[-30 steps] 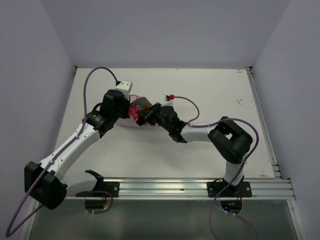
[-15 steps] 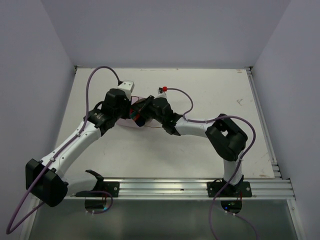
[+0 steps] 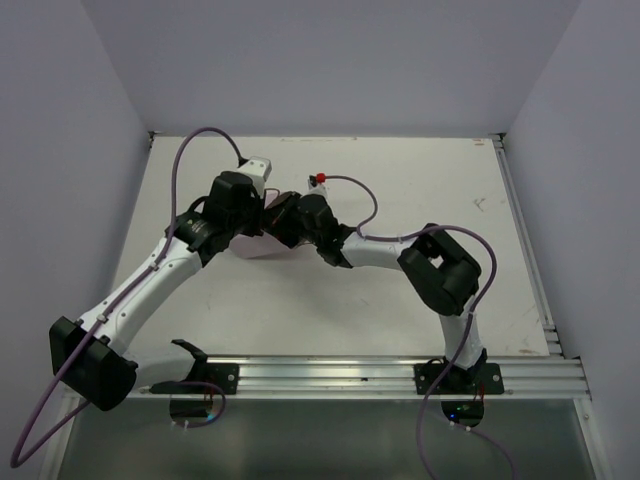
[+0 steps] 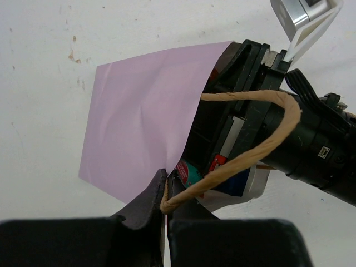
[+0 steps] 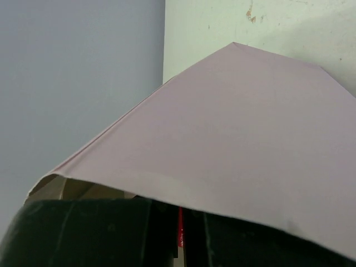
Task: Place the snacks into the paper bag
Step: Place the snack in the paper bag.
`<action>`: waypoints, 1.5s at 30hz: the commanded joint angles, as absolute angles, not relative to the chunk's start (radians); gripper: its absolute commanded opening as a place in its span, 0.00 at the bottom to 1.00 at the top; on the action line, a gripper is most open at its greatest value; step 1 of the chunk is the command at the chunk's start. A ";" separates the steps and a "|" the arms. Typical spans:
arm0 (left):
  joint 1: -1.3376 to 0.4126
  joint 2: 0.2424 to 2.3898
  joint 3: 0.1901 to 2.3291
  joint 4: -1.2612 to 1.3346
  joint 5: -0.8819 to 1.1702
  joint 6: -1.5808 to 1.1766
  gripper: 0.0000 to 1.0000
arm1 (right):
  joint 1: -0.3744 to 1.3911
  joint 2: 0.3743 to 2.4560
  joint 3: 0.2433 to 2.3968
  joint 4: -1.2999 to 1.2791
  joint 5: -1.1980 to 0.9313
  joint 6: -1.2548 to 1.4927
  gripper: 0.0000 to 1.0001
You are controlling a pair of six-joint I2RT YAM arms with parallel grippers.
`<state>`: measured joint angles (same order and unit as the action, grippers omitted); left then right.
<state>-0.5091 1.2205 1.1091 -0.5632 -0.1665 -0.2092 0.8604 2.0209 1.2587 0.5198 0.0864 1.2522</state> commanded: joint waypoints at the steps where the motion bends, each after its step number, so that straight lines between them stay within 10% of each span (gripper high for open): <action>1: -0.525 1.178 1.184 -0.499 -0.129 -0.242 0.00 | 0.868 1.991 1.292 0.446 0.092 1.167 0.00; 17: -0.525 1.218 1.239 -0.538 -0.261 -0.245 0.00 | 0.856 1.735 1.384 0.034 0.178 0.821 0.59; 45: -0.310 1.448 1.482 -0.555 -0.120 -0.285 0.00 | 0.854 1.122 1.106 -0.115 0.540 0.404 0.98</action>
<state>-0.3458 1.4258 1.3590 -0.6285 -0.1703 -0.2707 0.8562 1.1751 1.1442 -0.0727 0.4454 0.4671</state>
